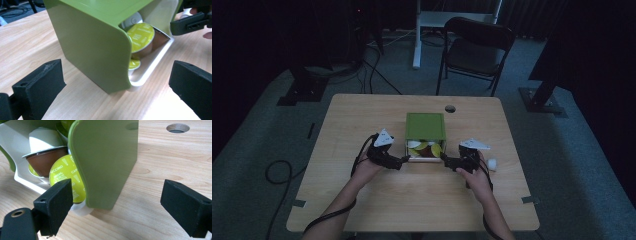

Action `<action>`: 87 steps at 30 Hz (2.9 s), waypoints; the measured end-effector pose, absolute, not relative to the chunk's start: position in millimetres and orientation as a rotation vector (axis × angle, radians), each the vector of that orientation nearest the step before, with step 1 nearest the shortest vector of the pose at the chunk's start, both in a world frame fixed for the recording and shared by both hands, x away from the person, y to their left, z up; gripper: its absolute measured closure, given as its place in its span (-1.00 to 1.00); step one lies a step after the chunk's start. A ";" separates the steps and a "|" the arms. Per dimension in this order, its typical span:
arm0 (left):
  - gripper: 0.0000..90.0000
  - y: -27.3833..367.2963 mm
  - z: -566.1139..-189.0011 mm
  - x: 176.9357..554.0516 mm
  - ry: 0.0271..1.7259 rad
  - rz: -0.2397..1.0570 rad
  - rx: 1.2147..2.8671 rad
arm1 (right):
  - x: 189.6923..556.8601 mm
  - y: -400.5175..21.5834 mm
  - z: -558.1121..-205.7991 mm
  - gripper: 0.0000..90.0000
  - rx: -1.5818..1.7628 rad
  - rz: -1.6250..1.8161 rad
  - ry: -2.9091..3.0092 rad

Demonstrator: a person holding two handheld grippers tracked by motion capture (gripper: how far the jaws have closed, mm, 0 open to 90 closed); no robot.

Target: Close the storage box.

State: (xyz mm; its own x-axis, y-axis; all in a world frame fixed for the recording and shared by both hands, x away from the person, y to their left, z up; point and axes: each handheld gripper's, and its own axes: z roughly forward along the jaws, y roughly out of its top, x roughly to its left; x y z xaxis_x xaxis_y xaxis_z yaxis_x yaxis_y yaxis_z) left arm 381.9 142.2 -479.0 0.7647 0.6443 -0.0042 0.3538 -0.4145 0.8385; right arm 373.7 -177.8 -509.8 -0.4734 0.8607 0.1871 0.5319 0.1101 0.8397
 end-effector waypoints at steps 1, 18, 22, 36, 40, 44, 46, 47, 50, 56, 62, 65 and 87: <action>-1.00 142.9 -479.3 380.8 0.748 0.405 2.044 | 372.7 -178.6 -509.6 -0.77 1.362 1.308 2.046; -1.00 160.9 -485.3 355.8 0.761 0.382 2.061 | 349.3 -196.3 -511.9 -0.77 1.349 1.277 2.057; -1.00 166.3 -487.5 350.5 0.771 0.378 2.061 | 344.1 -199.5 -512.0 -0.77 1.337 1.266 2.063; -1.00 189.8 -501.3 328.1 0.780 0.352 2.089 | 322.3 -212.1 -519.6 -0.77 1.304 1.230 2.102; -1.00 194.5 -506.2 322.3 0.789 0.346 2.095 | 315.3 -216.1 -521.5 -0.77 1.292 1.224 2.105; -1.00 198.7 -510.2 317.7 0.791 0.343 2.107 | 307.2 -218.7 -524.3 -0.77 1.261 1.197 2.135; -1.00 200.7 -511.9 315.4 0.794 0.338 2.110 | 303.2 -221.1 -526.2 -0.77 1.256 1.184 2.145; -1.00 201.7 -512.6 314.6 0.791 0.334 2.113 | 301.4 -222.7 -527.2 -0.77 1.261 1.184 2.146; -1.00 205.6 -515.4 311.1 0.793 0.329 2.122 | 297.3 -228.6 -530.1 -0.77 1.270 1.175 2.146; -1.00 216.4 -520.2 305.5 0.818 0.334 2.126 | 290.4 -237.2 -532.7 -0.77 1.281 1.163 2.140; -1.00 227.2 -522.9 300.1 0.844 0.345 2.124 | 279.4 -247.5 -532.0 -0.77 1.294 1.160 2.129; -1.00 233.1 -523.7 296.6 0.859 0.344 2.113 | 272.7 -256.1 -534.2 -0.77 1.305 1.151 2.118; -1.00 277.6 -525.7 275.7 0.974 0.404 2.069 | 255.5 -314.5 -543.8 -0.77 1.506 1.075 1.914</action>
